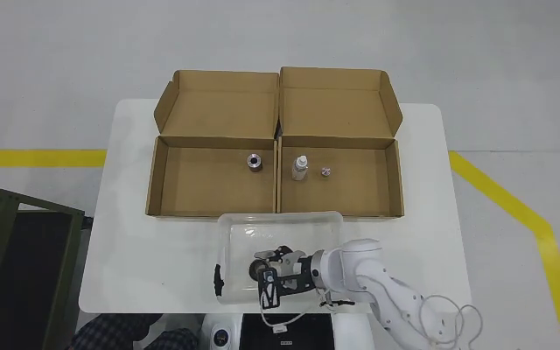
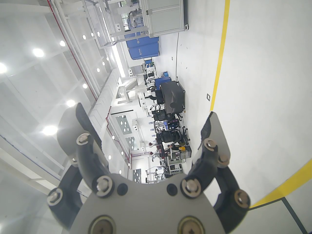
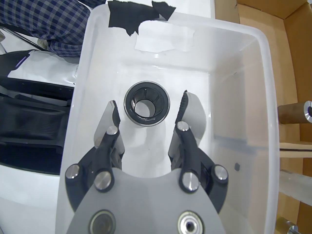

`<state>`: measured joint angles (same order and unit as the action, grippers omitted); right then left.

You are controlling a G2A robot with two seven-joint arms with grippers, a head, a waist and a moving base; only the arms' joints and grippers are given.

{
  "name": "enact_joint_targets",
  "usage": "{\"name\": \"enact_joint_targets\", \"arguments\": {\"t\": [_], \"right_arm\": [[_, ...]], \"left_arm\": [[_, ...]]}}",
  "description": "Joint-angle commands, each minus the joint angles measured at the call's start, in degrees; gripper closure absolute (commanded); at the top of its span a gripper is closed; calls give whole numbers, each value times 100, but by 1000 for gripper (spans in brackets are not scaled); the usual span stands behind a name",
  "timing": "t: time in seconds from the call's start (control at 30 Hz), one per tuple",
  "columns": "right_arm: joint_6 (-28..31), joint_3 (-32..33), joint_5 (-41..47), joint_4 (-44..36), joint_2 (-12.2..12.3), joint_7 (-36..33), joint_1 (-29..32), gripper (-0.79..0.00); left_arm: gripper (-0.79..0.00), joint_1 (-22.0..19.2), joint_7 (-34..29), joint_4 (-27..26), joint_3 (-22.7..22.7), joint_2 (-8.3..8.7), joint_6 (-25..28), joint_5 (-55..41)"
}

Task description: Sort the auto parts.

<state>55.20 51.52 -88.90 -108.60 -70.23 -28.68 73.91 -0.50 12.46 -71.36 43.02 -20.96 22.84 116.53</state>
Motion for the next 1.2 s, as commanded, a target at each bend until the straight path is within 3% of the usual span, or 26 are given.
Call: {"name": "enact_joint_targets", "arguments": {"t": [0.0,0.13,0.53,0.83,1.0,1.17], "right_arm": [[-35,-45,8,81,-4,24,-41,-471],[-107,-183,21,273,-24,87,-169,-446],[-295,-468,135,688,-73,245,-459,-511],[-292,-509,340,852,-65,365,-551,-256],[-367,-509,339,893,-54,442,-585,0],[-387,-464,419,846,-34,547,-605,0]], "left_arm": [[-785,0,0,0,0,0,0,0],[-785,0,0,0,0,0,0,0],[-785,0,0,0,0,0,0,0],[-785,0,0,0,0,0,0,0],[-785,0,0,0,0,0,0,0],[-785,0,0,0,0,0,0,0]]}}
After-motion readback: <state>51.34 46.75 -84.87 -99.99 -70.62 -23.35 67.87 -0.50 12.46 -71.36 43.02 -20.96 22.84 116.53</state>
